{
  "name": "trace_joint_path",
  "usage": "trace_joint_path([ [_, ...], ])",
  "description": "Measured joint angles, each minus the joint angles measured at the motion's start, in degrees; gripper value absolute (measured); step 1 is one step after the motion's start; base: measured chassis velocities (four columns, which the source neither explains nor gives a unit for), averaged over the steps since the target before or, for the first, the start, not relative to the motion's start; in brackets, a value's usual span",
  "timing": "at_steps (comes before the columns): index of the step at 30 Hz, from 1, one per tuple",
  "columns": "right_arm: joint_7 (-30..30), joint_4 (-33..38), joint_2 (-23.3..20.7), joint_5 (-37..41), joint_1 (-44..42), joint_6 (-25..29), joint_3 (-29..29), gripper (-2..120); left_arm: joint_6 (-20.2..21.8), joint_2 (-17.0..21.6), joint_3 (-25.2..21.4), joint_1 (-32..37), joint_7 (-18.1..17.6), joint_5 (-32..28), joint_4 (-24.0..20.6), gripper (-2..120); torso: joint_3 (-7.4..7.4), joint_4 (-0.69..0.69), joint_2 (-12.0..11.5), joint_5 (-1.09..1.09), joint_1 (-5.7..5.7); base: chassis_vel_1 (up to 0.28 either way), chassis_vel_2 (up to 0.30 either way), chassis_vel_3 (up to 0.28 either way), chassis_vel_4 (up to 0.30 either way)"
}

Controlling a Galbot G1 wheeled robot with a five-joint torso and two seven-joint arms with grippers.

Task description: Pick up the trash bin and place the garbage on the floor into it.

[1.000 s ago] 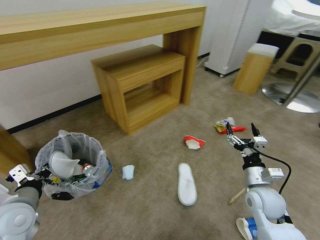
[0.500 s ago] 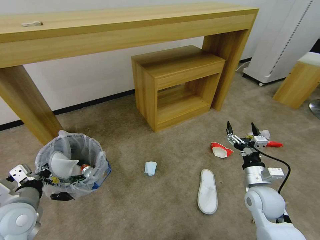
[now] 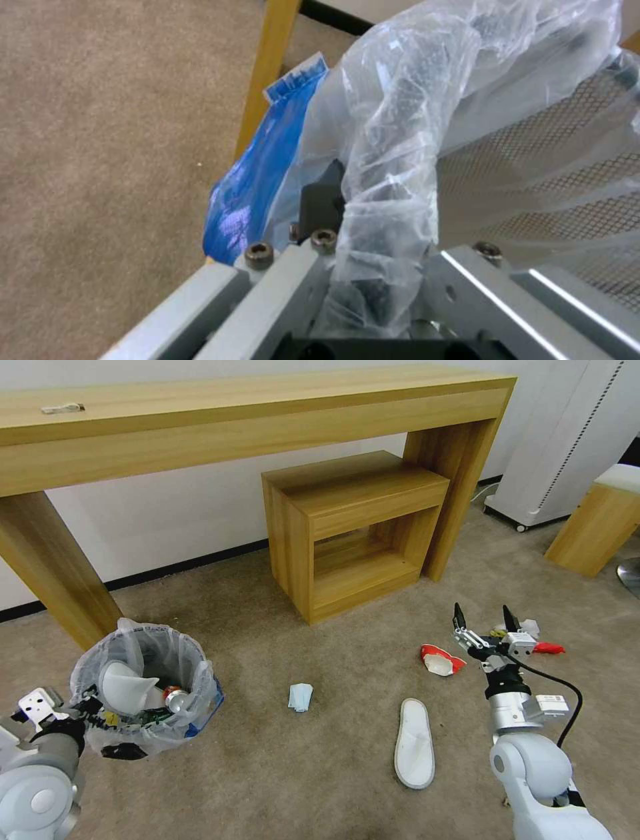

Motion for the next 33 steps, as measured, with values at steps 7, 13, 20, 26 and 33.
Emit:
trace_joint_path([
  [7, -0.01, -0.30, 0.05, -0.02, 0.06, 0.25, -0.02, 100, 0.00, -0.14, 0.11, 0.00, 0.02, -0.01, -0.02, 1, 0.01, 0.00, 0.00, -0.01, 0.00, -0.152, 0.161, 0.161, -0.143],
  [13, 0.04, -0.65, 0.05, -0.05, -0.04, 0.72, -0.27, 100, -0.01, -0.29, 0.31, -0.05, 0.10, 0.05, -0.01, 1, 0.03, 0.00, 0.00, 0.00, 0.01, -0.193, 0.200, 0.212, -0.194],
  [20, 1.91, -0.38, -0.77, -1.19, -0.57, -0.69, -2.66, 100, -0.07, -0.58, 0.85, -0.08, 0.14, 0.41, 0.06, 1, 0.01, 0.00, 0.00, -0.01, 0.01, -0.056, 0.082, 0.079, -0.081],
  [26, 4.73, -0.31, -2.70, -1.84, -0.65, -9.37, -6.85, 100, -0.07, -0.64, 1.19, -0.12, 0.05, 0.70, -0.32, 1, 0.00, 0.00, 0.00, 0.01, 0.00, 0.000, 0.000, 0.000, 0.000],
  [33, 7.38, 1.22, -8.09, 5.39, -0.28, -28.62, -13.62, 100, -0.07, -0.77, 1.47, -0.17, -0.21, 0.96, -1.03, 1, 0.00, 0.00, 0.00, 0.00, 0.00, 0.000, 0.000, 0.000, 0.000],
])
